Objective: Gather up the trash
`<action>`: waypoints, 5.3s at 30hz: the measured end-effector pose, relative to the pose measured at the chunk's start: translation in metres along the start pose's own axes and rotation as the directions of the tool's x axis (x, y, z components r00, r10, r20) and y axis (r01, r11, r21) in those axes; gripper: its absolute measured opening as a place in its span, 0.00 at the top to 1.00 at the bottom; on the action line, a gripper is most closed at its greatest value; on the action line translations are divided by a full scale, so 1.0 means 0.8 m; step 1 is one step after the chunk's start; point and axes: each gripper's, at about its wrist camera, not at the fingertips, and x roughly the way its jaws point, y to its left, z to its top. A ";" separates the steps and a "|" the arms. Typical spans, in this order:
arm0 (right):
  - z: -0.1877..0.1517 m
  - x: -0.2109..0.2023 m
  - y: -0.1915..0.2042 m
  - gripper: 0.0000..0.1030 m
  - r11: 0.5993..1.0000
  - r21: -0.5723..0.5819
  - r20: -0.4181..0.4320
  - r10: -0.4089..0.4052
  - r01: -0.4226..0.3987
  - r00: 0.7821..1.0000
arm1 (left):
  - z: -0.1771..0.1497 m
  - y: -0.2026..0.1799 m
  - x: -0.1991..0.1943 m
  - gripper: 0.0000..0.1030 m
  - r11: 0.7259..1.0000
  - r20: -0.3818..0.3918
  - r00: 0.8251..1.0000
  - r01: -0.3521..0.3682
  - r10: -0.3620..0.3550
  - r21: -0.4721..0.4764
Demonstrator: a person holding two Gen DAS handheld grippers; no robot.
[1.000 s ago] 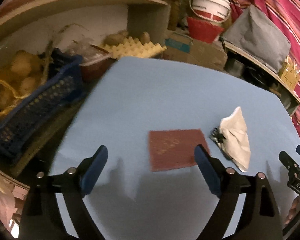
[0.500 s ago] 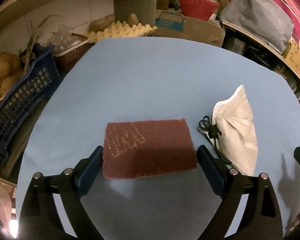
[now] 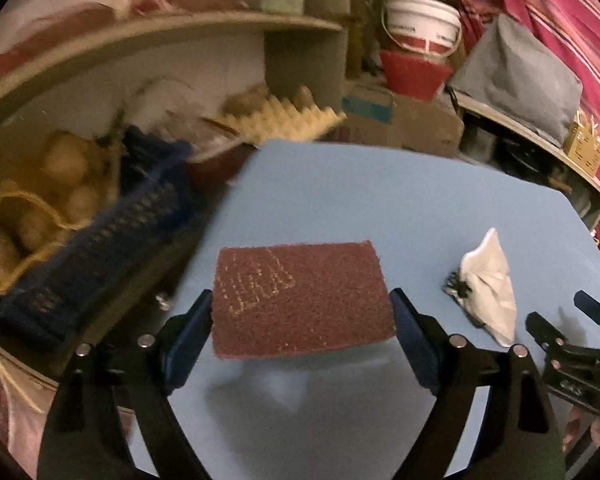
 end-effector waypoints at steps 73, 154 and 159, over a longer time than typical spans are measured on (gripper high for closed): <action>-0.153 -0.245 -0.563 0.67 0.876 0.425 0.065 -0.282 0.230 0.957 | -0.034 -0.544 -0.115 0.18 0.866 0.060 0.909 0.371 -0.412 0.335; -0.272 -0.322 -0.241 0.04 0.955 0.249 0.345 -0.243 0.161 0.907 | -0.226 -0.273 -0.254 0.04 0.983 0.277 0.955 0.059 -0.106 0.173; -0.289 -0.316 -0.220 0.04 0.959 0.259 0.354 -0.203 0.112 0.913 | -0.243 -0.256 -0.259 0.04 0.986 0.295 0.949 0.073 -0.116 0.153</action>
